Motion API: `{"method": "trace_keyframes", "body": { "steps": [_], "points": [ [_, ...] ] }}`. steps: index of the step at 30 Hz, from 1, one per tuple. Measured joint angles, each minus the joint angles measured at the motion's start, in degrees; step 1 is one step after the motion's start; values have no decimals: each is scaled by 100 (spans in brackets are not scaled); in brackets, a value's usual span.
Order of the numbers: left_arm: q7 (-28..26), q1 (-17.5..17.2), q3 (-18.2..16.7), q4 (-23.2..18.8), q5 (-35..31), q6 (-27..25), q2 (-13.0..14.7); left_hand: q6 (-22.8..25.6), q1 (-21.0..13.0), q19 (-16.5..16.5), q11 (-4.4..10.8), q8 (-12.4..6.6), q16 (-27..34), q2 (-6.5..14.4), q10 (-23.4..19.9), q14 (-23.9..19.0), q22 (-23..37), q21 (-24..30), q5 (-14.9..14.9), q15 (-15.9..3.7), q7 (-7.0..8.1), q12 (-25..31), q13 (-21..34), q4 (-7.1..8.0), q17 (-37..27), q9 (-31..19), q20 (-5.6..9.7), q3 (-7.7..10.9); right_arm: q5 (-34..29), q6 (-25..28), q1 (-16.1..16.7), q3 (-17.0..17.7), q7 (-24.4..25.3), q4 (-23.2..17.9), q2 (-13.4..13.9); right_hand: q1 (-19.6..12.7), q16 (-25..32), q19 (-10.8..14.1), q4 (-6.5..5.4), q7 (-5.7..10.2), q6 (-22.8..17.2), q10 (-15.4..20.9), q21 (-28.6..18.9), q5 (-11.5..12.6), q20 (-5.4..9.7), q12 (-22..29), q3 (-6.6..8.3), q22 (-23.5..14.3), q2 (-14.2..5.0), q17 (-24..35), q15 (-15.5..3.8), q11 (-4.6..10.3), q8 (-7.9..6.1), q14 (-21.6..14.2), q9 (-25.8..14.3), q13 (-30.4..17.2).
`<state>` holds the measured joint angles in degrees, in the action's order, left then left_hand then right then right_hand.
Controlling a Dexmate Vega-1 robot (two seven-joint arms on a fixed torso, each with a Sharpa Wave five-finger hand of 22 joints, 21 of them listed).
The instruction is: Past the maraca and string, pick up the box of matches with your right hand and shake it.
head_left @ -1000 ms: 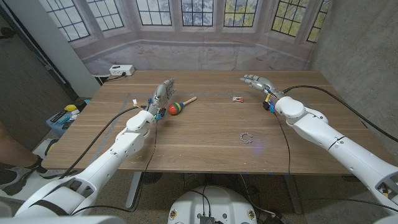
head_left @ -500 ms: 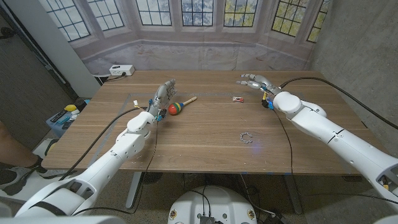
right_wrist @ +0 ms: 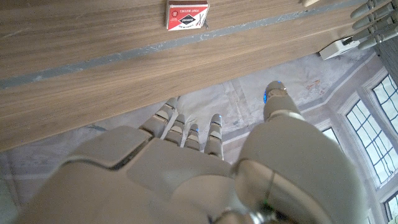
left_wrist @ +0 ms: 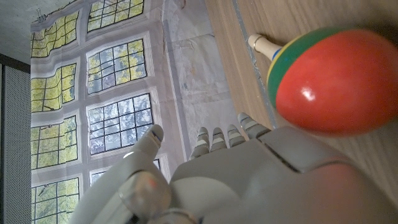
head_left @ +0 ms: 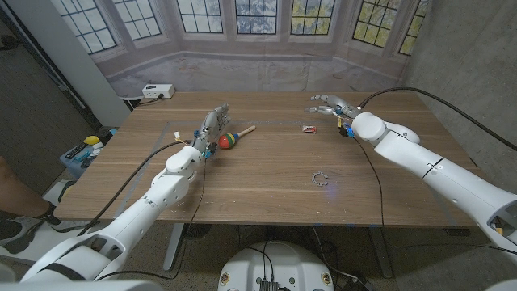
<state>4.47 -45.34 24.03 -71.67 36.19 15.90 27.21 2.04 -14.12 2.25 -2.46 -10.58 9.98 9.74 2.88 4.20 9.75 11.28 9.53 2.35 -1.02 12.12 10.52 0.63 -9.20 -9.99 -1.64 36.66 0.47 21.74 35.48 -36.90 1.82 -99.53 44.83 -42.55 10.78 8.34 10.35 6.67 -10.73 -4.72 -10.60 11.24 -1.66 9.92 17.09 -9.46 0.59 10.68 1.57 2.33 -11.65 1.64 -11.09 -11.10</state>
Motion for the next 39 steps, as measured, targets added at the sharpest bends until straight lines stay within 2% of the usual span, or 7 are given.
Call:
{"method": "trace_keyframes", "body": {
  "steps": [6,21,28,39],
  "points": [
    [-25,-31,0,-46,-4,-17,24,0,-23,0,0,0,0,-23,0,0,0,0,0,0,0,-5,0,-24,0,0,0,-24,-272,213,-168,-162,-170,-43,26,-90,0,-66,8,31,31,-25,24,0,-59,0,40,0,30,0,29,-17,0,90,0,0],
    [-65,-100,-15,-134,-9,-32,64,0,-23,0,-21,0,0,-23,-22,0,0,0,0,0,0,-5,0,-24,0,0,0,-24,-1001,684,-648,-621,-756,-89,17,-255,-58,-263,-16,133,72,-239,46,0,-89,0,63,0,150,14,126,-26,27,365,1,1],
    [-69,-112,-17,-150,-10,-32,73,0,-23,0,-21,0,0,-23,-21,0,0,0,0,0,0,-5,0,-25,0,0,0,-25,-1283,795,-916,-865,-1049,6,-40,-361,-62,-370,8,174,113,-374,46,0,-102,1,87,0,210,14,237,-18,27,564,1,20],
    [-44,-112,-6,-159,-5,-61,76,0,-47,0,-21,0,0,0,-21,0,0,0,0,0,0,-5,29,-39,0,0,0,-40,-1699,840,-1278,-1145,-1547,312,-193,-414,-62,-463,-16,225,60,-444,46,0,-133,0,111,0,263,13,291,-26,27,721,1,20]
  ]
}}
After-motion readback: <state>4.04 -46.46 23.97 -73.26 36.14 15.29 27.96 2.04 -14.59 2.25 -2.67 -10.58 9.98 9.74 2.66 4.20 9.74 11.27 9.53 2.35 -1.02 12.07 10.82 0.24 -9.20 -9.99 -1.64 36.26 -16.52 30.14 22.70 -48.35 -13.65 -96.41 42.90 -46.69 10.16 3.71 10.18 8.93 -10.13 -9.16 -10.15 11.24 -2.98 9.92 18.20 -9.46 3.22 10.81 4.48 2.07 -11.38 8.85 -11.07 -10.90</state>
